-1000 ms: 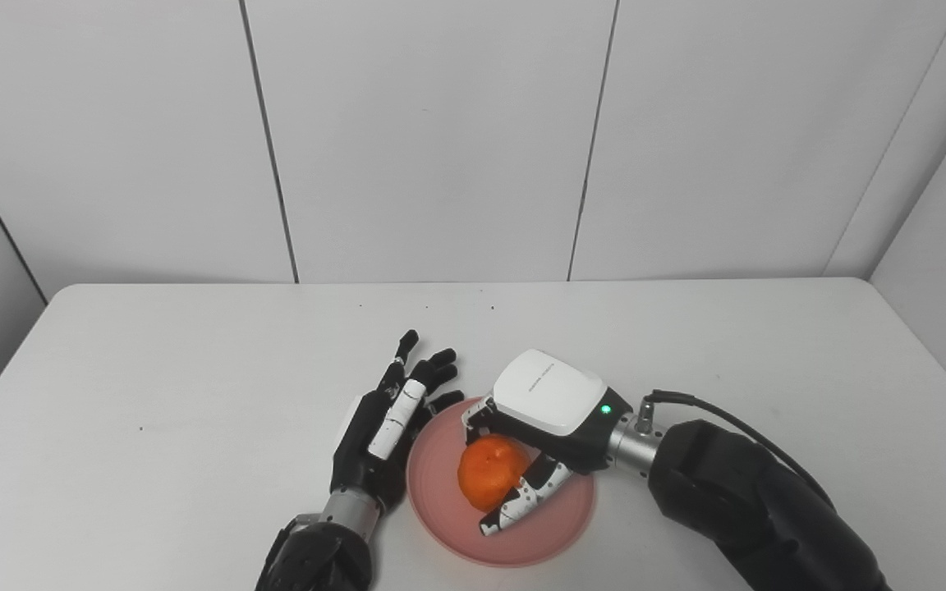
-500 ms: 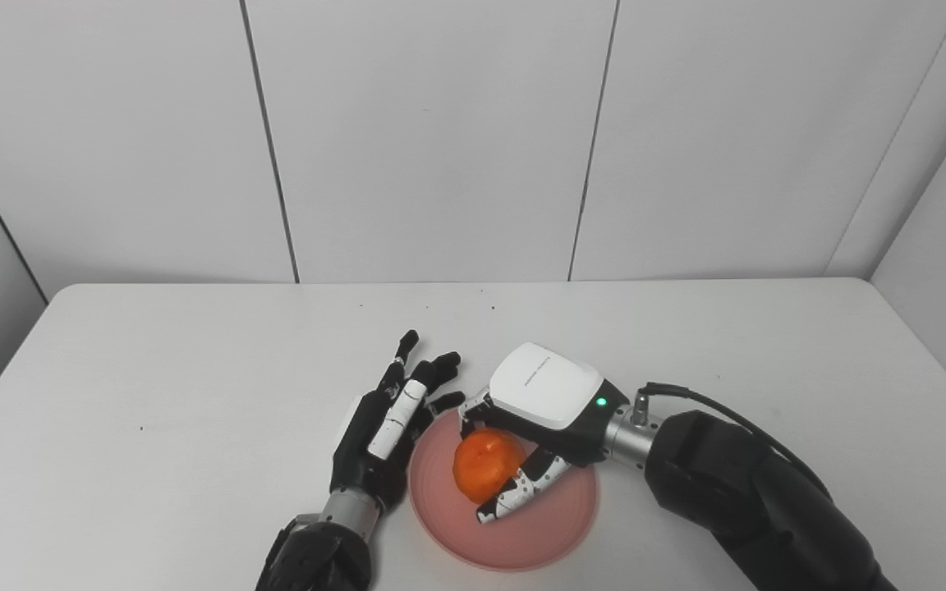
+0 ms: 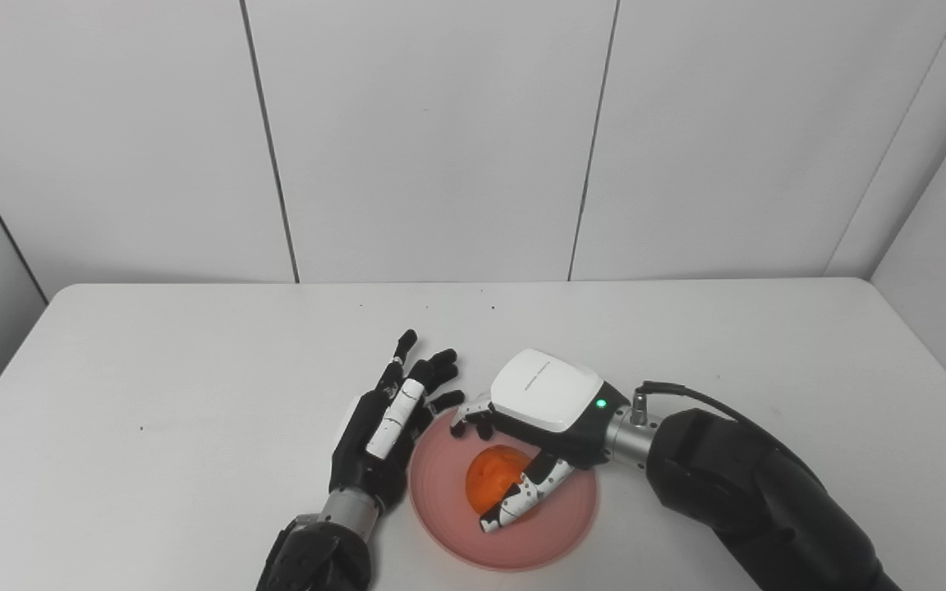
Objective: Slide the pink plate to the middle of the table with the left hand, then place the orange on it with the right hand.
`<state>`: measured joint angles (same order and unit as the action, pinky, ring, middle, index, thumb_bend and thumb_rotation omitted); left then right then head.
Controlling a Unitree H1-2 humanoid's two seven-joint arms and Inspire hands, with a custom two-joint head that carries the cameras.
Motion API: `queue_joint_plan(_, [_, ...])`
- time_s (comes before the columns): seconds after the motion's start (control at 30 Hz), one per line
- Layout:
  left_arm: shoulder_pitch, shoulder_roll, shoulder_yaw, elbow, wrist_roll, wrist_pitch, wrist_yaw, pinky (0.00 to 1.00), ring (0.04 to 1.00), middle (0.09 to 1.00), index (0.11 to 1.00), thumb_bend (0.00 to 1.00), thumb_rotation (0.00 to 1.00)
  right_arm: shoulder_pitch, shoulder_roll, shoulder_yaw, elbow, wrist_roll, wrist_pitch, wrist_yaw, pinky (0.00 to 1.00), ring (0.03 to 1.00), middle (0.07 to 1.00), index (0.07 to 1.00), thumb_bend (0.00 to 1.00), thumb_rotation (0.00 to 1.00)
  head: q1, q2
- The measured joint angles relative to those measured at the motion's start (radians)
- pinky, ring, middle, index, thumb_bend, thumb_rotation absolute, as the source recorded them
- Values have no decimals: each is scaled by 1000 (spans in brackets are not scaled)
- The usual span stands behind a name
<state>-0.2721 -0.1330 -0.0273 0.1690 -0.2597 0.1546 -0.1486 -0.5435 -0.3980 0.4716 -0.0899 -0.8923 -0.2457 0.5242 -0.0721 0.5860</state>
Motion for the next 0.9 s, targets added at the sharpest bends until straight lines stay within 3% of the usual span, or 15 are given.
queue_joint_plan(0.13, [0,-1,1,0,-1,0,0,758,863,801,996,818,579,0,0,0,6,-3,0,0,451,547,649,717,778,847,0,-2])
queue_joint_plan(0.3, [0,-2,2,-2,-1,7,0,778,871,849,1000,829,592,-9,-1,0,14,-3,-5,-5,441,504,588,697,768,873,-3,-3])
queue_joint_plan(0.47, [0,-2,1,0,0,7,0,828,911,838,1000,846,594,-34,-6,-22,17,5,-12,-28,452,538,613,683,764,863,0,-3])
queue_joint_plan(0.53, [0,-2,1,1,1,7,0,834,927,842,1000,860,607,-39,-6,-41,16,18,-13,-31,451,548,624,683,773,912,3,-3])
queue_joint_plan(0.7, [-1,1,-10,4,30,-6,1,793,912,845,1000,848,632,-44,-5,-98,2,78,-13,-34,430,544,629,677,776,924,5,-3])
queue_joint_plan(0.8, [-3,2,-10,12,53,-23,7,796,901,822,985,845,595,-47,0,-144,-8,118,-12,-54,450,550,632,685,755,875,12,-3])
queue_joint_plan(0.9, [-4,1,-9,28,95,-79,33,818,892,871,998,833,551,-37,25,-218,-8,193,-12,-112,464,559,624,676,740,835,15,-3])
